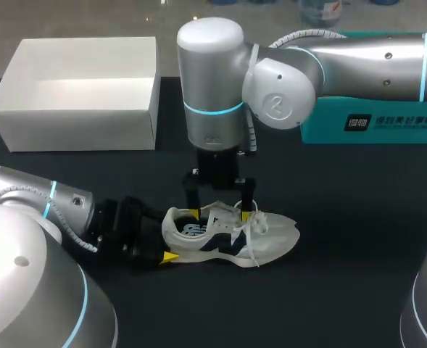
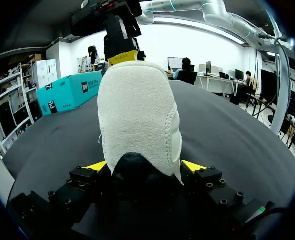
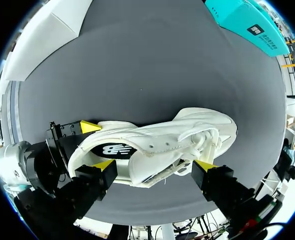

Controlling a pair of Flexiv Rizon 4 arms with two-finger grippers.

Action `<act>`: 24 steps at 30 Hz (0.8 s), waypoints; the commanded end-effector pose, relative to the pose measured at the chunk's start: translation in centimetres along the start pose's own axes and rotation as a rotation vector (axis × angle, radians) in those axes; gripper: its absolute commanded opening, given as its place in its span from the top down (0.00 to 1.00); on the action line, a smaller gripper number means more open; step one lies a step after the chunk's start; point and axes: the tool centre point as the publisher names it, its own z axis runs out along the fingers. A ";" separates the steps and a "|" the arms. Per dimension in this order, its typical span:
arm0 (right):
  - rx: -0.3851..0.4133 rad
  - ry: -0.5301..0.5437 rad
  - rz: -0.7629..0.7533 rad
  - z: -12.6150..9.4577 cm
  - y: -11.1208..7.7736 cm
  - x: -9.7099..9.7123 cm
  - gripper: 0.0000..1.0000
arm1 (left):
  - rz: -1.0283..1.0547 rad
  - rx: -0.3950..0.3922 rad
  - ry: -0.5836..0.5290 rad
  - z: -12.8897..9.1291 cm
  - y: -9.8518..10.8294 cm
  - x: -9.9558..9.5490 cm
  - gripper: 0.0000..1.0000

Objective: Take the shoe out of the shoebox, open the shoe tongue, remove and reinsert the insole, then place the shoe into the shoebox

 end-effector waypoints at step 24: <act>-0.075 0.001 0.115 -1.8 -1.3 -5.0 1.00 | 0.000 -0.002 0.002 0.3 0.6 0.3 1.00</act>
